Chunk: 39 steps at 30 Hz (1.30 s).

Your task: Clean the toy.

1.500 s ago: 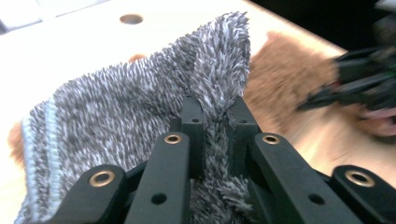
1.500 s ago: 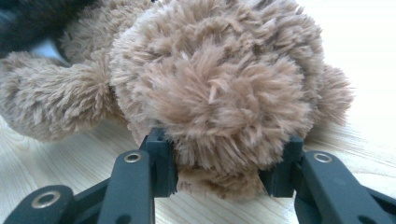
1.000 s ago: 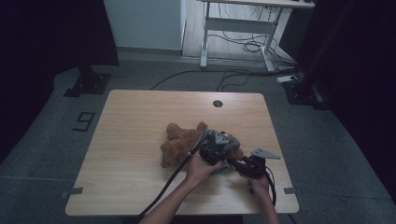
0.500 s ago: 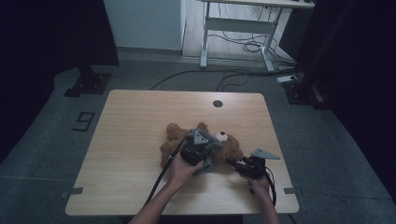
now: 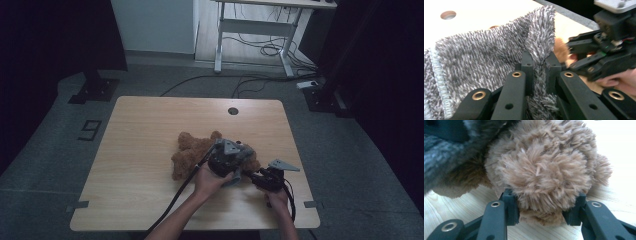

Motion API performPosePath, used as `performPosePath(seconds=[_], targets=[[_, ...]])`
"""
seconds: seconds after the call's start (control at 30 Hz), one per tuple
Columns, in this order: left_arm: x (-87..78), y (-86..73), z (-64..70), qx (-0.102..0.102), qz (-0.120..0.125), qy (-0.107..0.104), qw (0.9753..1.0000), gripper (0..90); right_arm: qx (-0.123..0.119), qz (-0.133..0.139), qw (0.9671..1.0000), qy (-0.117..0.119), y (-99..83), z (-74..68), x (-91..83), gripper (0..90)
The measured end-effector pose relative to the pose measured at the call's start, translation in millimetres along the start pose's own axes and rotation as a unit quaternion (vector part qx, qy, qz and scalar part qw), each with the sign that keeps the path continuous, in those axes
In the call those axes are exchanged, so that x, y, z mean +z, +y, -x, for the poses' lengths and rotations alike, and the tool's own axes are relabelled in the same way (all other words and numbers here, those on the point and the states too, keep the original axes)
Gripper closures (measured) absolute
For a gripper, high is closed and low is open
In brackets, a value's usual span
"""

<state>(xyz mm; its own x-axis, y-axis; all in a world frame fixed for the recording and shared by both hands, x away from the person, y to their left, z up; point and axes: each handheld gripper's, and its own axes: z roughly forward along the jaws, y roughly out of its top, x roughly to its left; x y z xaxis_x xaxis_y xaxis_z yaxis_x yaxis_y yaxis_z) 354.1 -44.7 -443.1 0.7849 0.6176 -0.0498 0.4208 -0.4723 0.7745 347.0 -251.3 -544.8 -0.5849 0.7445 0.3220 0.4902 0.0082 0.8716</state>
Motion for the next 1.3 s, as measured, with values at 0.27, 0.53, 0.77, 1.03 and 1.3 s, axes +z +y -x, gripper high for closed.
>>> performPosePath(seconds=[0.27,0.53,0.77,1.03,1.3], targets=[[29.5,2.1,11.7,0.012,-0.025,-0.004,0.9996,80.6,0.001,-0.002,1.0,-0.003,-0.5,-0.3,-0.1,55.3],[8.0,-15.1,-3.1,0.013,-0.039,0.021,0.9989,80.7,0.0,-0.001,1.0,0.0,-0.6,0.7,0.0,55.1],[-21.8,-39.3,-32.5,-0.018,-0.019,0.034,0.9991,80.6,-0.002,-0.001,1.0,0.004,-2.1,1.4,-0.8,54.8],[-66.9,-52.5,-74.8,-0.064,0.012,0.069,0.9955,80.6,0.001,0.002,1.0,0.007,-2.2,3.0,-0.2,54.9],[-85.9,-86.5,-109.1,-0.104,0.005,0.115,0.9879,80.6,0.0,0.001,1.0,0.009,-3.7,2.9,-0.5,55.1]])
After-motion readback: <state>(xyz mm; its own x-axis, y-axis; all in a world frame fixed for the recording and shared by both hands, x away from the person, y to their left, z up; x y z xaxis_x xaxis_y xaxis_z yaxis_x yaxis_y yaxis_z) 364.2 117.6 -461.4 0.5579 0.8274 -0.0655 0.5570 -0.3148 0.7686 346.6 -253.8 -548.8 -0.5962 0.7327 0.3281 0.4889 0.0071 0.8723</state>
